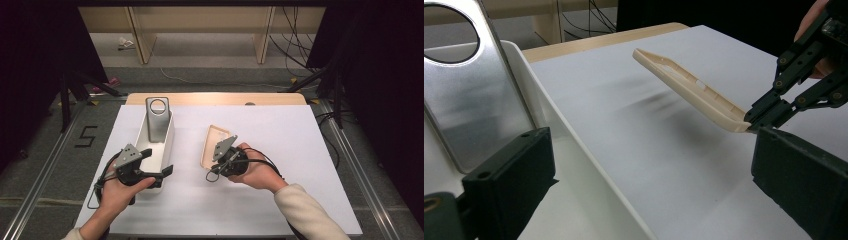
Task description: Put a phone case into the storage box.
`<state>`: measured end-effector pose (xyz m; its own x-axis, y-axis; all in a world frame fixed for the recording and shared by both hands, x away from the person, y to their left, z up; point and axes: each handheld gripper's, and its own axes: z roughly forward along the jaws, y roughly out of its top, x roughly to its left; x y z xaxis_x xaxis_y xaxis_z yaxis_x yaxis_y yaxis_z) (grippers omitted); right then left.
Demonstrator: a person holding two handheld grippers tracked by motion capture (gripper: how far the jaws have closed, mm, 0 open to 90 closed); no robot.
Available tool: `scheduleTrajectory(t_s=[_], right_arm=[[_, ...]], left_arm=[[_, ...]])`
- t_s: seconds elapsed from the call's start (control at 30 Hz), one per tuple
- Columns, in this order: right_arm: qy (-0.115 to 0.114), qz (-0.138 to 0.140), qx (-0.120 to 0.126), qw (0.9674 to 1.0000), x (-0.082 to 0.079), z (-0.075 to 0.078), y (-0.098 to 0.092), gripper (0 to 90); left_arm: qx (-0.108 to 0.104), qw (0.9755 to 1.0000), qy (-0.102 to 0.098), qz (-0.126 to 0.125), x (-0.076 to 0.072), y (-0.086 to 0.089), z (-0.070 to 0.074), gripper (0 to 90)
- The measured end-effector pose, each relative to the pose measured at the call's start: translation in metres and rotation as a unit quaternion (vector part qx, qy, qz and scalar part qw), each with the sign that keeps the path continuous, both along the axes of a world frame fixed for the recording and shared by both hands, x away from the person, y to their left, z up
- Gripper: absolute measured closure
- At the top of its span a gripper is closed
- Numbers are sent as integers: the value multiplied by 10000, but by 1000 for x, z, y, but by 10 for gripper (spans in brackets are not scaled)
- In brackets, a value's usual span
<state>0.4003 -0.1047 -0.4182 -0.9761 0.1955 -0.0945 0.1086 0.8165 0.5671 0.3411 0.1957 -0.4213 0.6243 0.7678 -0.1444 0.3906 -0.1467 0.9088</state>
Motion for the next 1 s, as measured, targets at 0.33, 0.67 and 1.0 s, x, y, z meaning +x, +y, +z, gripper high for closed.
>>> scheduleTrajectory(t_s=[0.33,0.67,1.0], right_arm=[[9,67,180,9998,-10,5,-9,871],[-8,51,283,9996,-21,10,-22,871],[26,47,404,9992,-31,14,-35,871]], left_arm=[[-7,10000,-3,-4,0,0,0,36],[6,10000,-5,-15,0,0,0,36],[-3,10000,-6,-28,0,-1,1,36]])
